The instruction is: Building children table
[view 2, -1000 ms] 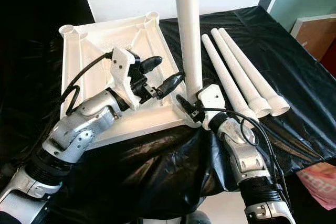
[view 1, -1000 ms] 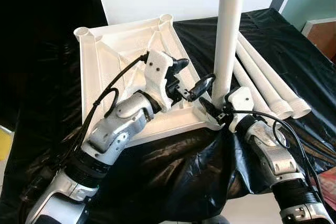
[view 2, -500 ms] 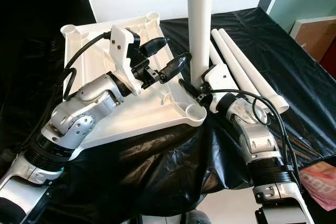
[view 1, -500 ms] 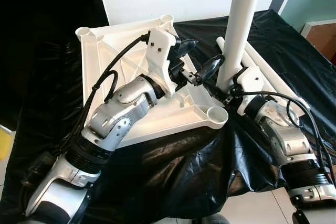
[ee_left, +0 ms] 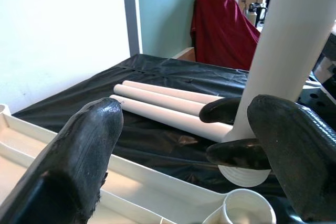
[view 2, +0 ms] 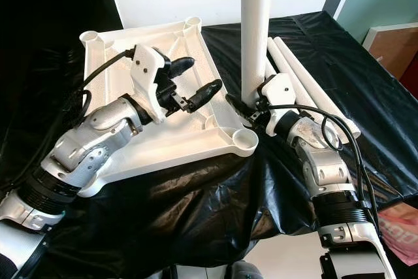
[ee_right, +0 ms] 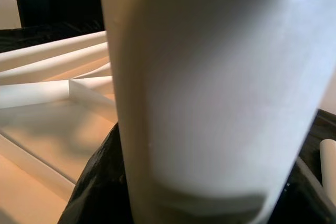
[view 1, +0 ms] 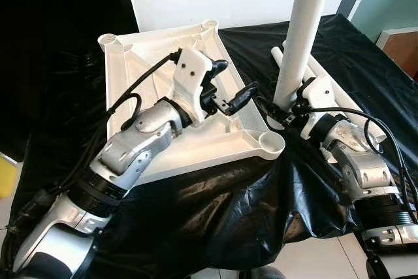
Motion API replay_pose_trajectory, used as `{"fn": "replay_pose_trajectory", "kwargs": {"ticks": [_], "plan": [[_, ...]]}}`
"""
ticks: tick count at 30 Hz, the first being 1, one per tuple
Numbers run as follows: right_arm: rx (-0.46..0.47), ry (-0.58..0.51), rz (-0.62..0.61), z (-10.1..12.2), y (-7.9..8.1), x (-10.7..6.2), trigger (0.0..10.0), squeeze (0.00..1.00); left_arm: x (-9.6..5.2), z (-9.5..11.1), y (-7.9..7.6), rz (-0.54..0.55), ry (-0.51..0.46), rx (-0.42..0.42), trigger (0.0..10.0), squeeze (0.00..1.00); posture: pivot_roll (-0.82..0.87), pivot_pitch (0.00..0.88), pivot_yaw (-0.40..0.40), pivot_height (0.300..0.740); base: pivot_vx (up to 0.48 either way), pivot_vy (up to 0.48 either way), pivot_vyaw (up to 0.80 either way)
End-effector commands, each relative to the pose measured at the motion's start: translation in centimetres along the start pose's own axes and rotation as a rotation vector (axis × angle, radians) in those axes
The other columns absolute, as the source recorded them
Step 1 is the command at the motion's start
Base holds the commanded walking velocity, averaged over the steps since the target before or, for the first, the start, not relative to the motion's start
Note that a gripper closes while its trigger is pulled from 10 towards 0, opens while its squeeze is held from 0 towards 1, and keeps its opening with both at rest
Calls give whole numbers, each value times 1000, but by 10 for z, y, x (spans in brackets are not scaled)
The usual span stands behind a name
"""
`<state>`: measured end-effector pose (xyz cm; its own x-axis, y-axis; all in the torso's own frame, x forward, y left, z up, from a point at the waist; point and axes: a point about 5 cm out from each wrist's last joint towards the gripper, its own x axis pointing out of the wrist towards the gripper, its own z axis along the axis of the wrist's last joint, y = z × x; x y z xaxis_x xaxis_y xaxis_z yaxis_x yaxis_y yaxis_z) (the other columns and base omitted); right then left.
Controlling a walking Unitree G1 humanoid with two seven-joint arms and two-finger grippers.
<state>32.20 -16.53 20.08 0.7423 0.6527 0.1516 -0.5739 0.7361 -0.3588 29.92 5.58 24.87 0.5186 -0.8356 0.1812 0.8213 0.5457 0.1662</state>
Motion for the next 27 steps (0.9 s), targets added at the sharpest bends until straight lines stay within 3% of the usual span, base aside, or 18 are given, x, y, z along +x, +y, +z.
{"fn": "replay_pose_trajectory", "kwargs": {"ticks": [1,6,7,12,15,27], "plan": [[20,-8,-12,1,-2,-1,10000,0,-7,-1,-26,-489,-3,12,10000,0,-25,84,-12,740,0,0,0],[39,0,9,-3,3,0,10000,0,-6,5,-30,-526,-35,-29,10000,0,-21,84,-13,740,0,0,0],[62,12,48,-6,8,2,10000,0,-5,9,-37,-582,-60,-59,10000,0,-17,83,-15,740,0,0,0],[86,34,117,-11,16,3,10000,0,-4,15,-45,-657,-91,-107,10000,0,-16,79,-18,740,0,0,0],[105,70,210,-16,24,1,10000,0,-3,16,-48,-714,-88,-115,10000,0,-18,77,-17,740,0,0,0],[119,112,280,-21,29,-5,10000,0,-4,17,-52,-763,-84,-126,10000,0,-23,75,-12,740,0,0,0]]}}
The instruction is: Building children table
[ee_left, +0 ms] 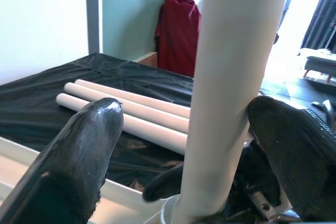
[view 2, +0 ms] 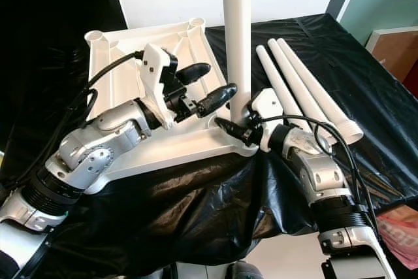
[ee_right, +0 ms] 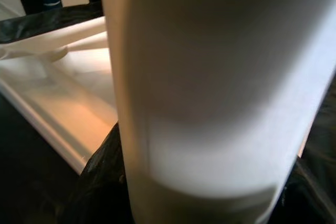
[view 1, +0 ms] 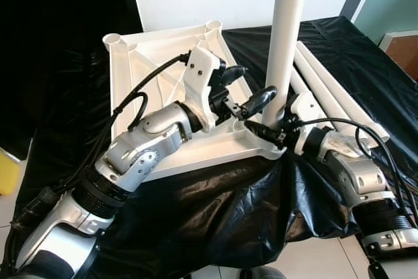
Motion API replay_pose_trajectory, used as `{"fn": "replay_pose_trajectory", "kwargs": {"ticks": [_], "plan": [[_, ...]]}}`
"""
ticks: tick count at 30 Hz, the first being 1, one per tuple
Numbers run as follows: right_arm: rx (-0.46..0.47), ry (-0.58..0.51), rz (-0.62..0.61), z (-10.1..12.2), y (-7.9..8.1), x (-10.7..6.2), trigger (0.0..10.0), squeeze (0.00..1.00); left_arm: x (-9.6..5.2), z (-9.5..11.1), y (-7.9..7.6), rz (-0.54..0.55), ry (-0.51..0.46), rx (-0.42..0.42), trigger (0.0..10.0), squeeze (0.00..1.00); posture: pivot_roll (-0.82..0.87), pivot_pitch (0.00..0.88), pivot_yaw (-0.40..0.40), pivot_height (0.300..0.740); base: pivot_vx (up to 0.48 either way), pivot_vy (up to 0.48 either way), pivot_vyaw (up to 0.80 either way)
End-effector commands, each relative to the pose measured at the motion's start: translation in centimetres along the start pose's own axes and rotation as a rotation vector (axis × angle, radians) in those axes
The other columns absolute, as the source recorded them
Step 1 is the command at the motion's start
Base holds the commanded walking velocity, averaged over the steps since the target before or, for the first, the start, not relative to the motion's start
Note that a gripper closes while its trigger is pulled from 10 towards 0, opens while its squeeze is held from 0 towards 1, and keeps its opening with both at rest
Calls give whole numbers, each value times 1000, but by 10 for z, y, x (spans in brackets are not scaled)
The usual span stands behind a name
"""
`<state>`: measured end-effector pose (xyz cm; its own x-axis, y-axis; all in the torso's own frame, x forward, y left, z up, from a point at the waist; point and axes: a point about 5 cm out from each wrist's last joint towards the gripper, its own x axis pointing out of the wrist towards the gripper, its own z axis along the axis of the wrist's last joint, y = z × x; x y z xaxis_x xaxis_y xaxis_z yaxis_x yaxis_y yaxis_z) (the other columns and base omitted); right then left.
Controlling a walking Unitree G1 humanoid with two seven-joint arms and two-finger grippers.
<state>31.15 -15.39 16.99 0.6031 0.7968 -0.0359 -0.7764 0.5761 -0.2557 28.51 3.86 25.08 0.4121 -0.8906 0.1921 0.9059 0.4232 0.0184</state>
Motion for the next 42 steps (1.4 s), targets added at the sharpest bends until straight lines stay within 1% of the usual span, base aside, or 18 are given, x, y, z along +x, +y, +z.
{"fn": "replay_pose_trajectory", "kwargs": {"ticks": [1,4,6,7,10,11,14,16,19,23,26,30,33,34,36,42], "plan": [[-5,1,38,1,4,1,10000,0,-7,10,-35,-661,-16,26,10000,0,-23,75,-12,740,0,0,0],[8,-5,33,2,2,2,10000,0,-9,13,-38,-714,-14,9,10000,0,-22,74,-13,740,0,0,0],[11,-7,31,2,2,2,10000,0,-9,13,-39,-725,-10,8,10000,0,-22,74,-13,740,0,0,0],[17,-12,13,2,0,3,10000,0,-12,10,-40,-747,18,5,10000,0,-21,73,-11,740,0,0,0],[32,-14,17,2,1,4,10000,0,-13,9,-41,-763,29,23,10000,0,-19,72,-9,740,0,0,0],[33,-14,18,2,1,4,10000,0,-13,9,-41,-764,30,25,10000,0,-19,72,-9,740,0,0,0],[36,-11,72,1,10,10,10000,0,-7,12,-41,-754,5,16,10000,0,-16,68,-3,740,0,0,0],[36,-10,86,1,12,12,10000,0,-6,13,-41,-753,2,12,10000,0,-16,68,-3,740,0,0,0],[34,-7,142,2,20,16,10000,0,2,18,-42,-739,-32,-2,10000,0,-18,67,3,740,0,0,0],[30,-9,185,2,28,21,10000,0,9,19,-39,-709,-44,-8,10000,0,-19,66,6,740,0,0,0],[30,-8,193,2,30,23,10000,0,11,22,-37,-699,-55,-35,10000,0,-19,67,8,740,0,0,0],[32,-4,189,1,30,22,10000,0,10,23,-35,-699,-52,-67,10000,0,-19,69,12,740,0,0,0],[33,-3,189,0,30,21,10000,0,9,23,-35,-699,-51,-71,10000,0,-19,69,12,740,0,0,0],[27,7,177,-1,28,18,10000,0,5,25,-32,-703,-52,-112,0,0,-18,72,15,740,0,0,0],[26,14,170,-2,26,16,10000,0,2,26,-31,-710,-51,-122,0,0,-17,73,15,740,0,0,0],[28,13,160,-2,26,16,10000,0,2,27,-31,-702,-54,-121,0,0,-15,76,15,740,0,0,0]]}}
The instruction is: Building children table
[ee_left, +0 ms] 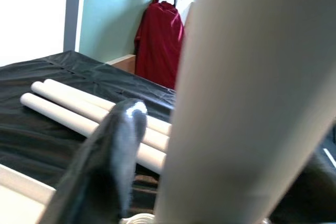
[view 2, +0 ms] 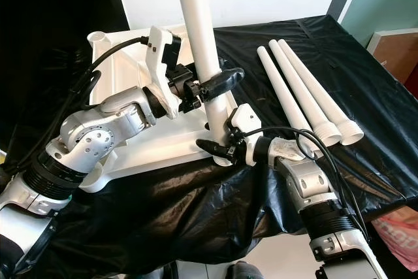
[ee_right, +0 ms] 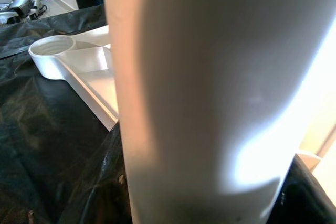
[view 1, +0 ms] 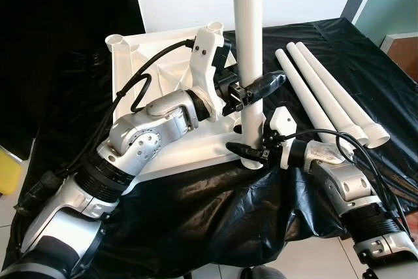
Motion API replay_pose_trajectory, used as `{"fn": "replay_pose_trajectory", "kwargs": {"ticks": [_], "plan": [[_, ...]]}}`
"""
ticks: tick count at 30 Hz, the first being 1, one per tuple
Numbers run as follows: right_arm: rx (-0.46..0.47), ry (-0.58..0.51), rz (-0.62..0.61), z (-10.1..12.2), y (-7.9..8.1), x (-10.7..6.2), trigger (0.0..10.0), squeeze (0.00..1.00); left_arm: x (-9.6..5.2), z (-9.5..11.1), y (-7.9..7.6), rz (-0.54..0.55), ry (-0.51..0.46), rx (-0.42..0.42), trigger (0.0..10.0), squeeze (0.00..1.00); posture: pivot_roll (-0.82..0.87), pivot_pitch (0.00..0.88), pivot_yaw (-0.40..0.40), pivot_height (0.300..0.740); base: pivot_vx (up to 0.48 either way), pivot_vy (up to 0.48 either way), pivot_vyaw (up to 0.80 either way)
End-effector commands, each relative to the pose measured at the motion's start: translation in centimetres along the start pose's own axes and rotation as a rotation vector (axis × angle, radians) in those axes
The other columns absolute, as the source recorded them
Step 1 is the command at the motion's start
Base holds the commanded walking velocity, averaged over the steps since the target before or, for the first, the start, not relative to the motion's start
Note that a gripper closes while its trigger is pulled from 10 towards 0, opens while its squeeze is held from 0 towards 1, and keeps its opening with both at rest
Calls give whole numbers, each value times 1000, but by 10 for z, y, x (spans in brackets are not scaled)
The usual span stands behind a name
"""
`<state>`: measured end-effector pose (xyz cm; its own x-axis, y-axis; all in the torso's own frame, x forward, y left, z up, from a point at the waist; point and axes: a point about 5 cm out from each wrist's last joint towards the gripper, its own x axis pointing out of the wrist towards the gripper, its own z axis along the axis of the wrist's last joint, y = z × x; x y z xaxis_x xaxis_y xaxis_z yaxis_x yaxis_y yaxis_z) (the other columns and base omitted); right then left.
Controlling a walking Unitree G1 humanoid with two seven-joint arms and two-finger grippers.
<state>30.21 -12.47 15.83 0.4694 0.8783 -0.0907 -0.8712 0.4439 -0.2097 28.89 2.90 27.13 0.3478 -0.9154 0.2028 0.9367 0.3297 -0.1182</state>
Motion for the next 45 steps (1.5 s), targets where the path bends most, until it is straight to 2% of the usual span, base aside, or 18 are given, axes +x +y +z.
{"fn": "replay_pose_trajectory", "kwargs": {"ticks": [1,11,20,21,29,30,37,45], "plan": [[-10,-3,-7,2,-1,-3,10000,0,-10,4,-32,-632,2,27,0,0,-15,76,15,740,0,0,0],[-9,-30,-77,4,-7,-3,10000,0,-9,13,-30,-584,-29,55,0,0,-14,76,11,740,0,0,0],[-22,-69,-238,9,-21,-1,10000,0,-2,21,-26,-488,-39,110,0,0,-16,72,10,740,0,0,0],[-28,-72,-278,10,-25,-1,10000,1000,1,22,-23,-451,-38,112,10000,0,-16,70,9,740,0,0,0],[-45,-90,-397,14,-30,3,10000,1000,13,31,-16,-304,-41,145,10000,0,-19,65,5,740,0,0,0],[-43,-103,-421,16,-28,7,10000,1000,19,32,-11,-227,-29,148,10000,0,-19,66,5,740,0,0,0],[-66,-123,-469,18,-22,16,10000,1000,30,34,-3,-95,-34,145,10000,0,-21,64,6,740,0,0,0],[-72,-134,-492,18,-19,21,10000,1000,35,35,1,-46,-45,143,10000,0,-23,63,7,740,0,0,0]]}}
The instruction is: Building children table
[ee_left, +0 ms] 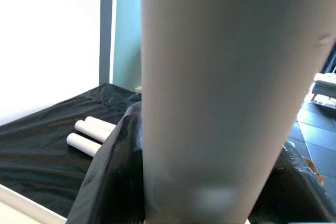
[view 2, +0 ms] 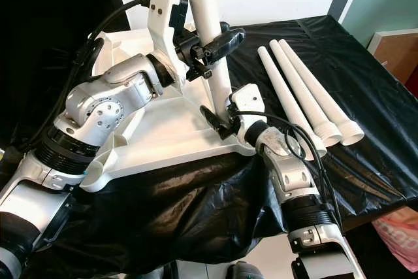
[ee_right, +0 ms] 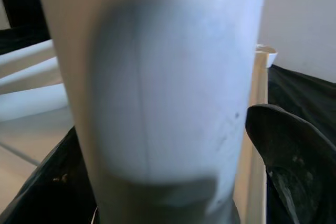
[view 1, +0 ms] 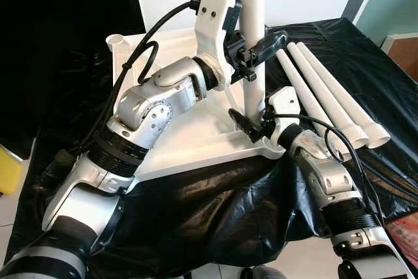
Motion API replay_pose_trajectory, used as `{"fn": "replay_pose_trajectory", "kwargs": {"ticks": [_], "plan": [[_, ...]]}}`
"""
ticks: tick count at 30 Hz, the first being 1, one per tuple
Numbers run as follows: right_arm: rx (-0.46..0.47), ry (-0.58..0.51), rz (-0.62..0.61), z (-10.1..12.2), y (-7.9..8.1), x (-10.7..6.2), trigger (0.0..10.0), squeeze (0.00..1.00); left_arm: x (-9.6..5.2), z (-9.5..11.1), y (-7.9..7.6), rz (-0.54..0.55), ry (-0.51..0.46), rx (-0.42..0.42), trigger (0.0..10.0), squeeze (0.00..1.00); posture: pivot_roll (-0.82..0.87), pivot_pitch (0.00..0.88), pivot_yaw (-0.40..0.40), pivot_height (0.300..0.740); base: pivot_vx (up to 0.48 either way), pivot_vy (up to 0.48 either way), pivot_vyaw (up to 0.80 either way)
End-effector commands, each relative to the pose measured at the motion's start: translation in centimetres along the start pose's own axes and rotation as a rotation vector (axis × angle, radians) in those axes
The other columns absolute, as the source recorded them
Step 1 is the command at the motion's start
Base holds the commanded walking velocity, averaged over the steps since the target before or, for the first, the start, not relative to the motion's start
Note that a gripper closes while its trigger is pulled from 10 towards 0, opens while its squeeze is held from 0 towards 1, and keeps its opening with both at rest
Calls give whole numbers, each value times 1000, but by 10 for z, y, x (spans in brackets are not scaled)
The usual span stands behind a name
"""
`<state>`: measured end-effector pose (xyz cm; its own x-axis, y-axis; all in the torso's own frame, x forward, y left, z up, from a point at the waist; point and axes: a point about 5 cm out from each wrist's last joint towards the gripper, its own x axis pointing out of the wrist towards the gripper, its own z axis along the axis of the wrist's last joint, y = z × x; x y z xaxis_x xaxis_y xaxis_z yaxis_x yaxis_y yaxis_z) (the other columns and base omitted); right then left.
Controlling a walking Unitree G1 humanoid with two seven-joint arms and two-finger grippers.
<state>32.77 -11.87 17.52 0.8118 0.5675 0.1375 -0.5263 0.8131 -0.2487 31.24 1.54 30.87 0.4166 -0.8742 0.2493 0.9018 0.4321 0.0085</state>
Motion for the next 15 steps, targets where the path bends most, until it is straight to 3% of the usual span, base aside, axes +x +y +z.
{"fn": "replay_pose_trajectory", "kwargs": {"ticks": [1,8,15], "plan": [[-23,-28,-16,4,10,5,10000,0,10,4,-12,-91,-19,-4,10000,0,-24,63,7,740,0,0,0],[-57,-50,-252,7,24,18,10000,0,31,-1,-23,9,-64,-56,10000,0,-19,79,14,740,0,0,0],[-54,-37,-299,6,28,22,10000,0,37,-4,-26,17,-48,-38,10000,0,-18,82,16,740,0,0,0]]}}
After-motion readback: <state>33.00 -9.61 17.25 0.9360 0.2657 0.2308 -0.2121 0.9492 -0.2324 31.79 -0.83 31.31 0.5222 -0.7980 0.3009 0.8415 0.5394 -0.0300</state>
